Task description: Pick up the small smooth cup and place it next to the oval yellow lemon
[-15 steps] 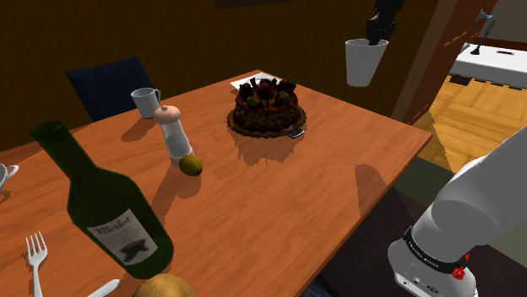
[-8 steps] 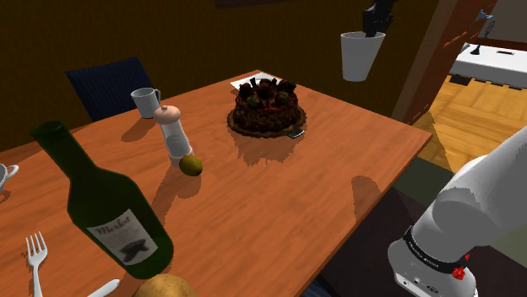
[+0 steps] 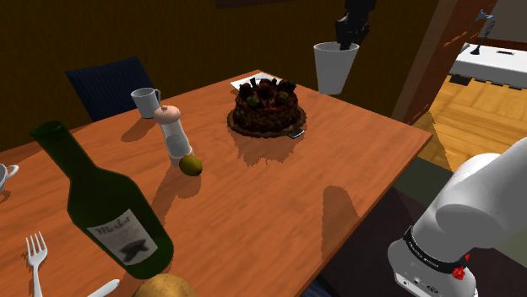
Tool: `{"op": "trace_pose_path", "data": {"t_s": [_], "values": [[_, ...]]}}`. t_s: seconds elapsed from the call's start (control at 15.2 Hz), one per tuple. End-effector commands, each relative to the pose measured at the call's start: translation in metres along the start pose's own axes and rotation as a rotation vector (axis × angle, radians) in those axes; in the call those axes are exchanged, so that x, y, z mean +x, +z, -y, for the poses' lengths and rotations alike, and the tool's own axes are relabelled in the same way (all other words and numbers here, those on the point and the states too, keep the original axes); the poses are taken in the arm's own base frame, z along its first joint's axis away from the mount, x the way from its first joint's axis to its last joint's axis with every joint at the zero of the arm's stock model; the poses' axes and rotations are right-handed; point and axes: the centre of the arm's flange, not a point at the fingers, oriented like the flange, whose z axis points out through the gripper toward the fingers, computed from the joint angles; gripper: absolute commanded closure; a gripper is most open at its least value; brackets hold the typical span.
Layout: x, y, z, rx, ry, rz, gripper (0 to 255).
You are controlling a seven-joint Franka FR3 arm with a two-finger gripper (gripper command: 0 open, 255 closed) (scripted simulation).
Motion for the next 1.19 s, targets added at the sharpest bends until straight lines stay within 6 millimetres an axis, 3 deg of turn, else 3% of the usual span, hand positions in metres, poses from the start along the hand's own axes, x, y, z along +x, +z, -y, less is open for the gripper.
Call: {"op": "trace_pose_path", "data": {"t_s": [0.0, 1.12], "values": [[0.001, 0.004, 0.027, 0.0, 0.002, 0.0, 255], [0.012, 0.072, 0.24, 0.0, 0.002, 0.0, 255]]}}
